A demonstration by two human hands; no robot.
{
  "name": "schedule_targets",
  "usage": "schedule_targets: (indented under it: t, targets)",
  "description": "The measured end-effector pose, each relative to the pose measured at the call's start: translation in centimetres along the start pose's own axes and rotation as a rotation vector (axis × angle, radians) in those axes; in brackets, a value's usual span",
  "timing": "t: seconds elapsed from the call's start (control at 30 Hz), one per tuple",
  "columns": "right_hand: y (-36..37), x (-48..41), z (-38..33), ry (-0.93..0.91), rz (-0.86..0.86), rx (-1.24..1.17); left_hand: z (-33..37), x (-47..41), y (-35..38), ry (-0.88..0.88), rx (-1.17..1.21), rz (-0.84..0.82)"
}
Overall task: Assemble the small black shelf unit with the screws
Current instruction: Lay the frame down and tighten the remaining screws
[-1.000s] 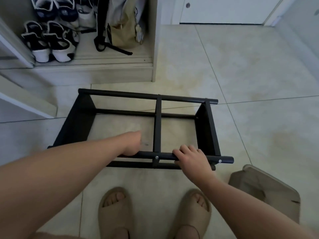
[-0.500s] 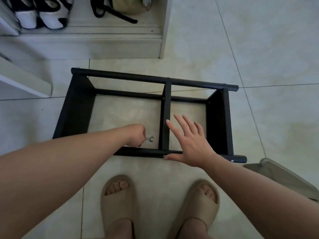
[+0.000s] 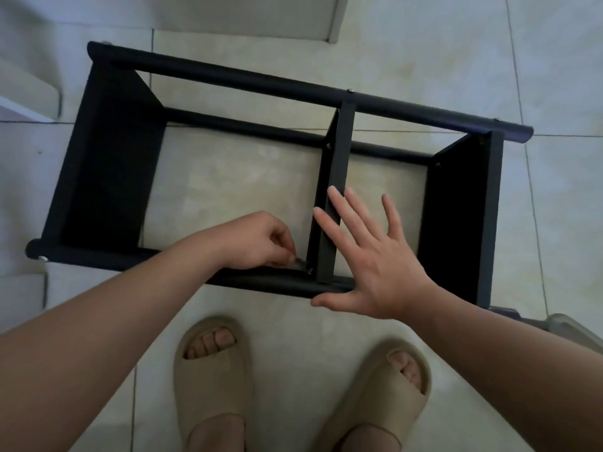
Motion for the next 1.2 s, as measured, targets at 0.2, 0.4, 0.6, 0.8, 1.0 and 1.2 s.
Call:
schedule_targets:
  t: [0.2,0.4,0.6,0.8,1.0,1.2]
  targets:
    - [-0.1,-0.1,-0.1,-0.019,0.007,-0.005,1.0,-0.3,1.1,-0.097,0.316,-0.034]
    - [-0.3,0.0,-0.2,-0.005,0.01,-0.013,2.1,-0.1,1.3,-0.188,0.759,-0.12]
    - [-0.4,0.0,-0.3,-0.003,0.0,-0.011,2.0,-0.4,1.6,-0.207,0.849,-0.054]
    - [-0.4,0.0,-0.3,0.005,-0.013,0.031,1.8,-0.9,2.3,-0.166,0.647,0.023]
    - [-0.4,-0.1,-0.3,0.028,-0.035,0.04,1.8,-0.7,1.9,-0.179,0.728,0.068]
    - [-0.4,-0.1,-0.3,0.023,-0.043,0.043,2.1,-0.6,1.5,-0.125,0.71,0.099]
Point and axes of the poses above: each hand's wrist, its own x-axis away from the middle knuckle, its own y-axis out of the palm, z = x × y, the point moved 2 cm from there along -x, towards the middle knuckle, and after that the axes turned 7 degrees about y, right-handed, at the moved point
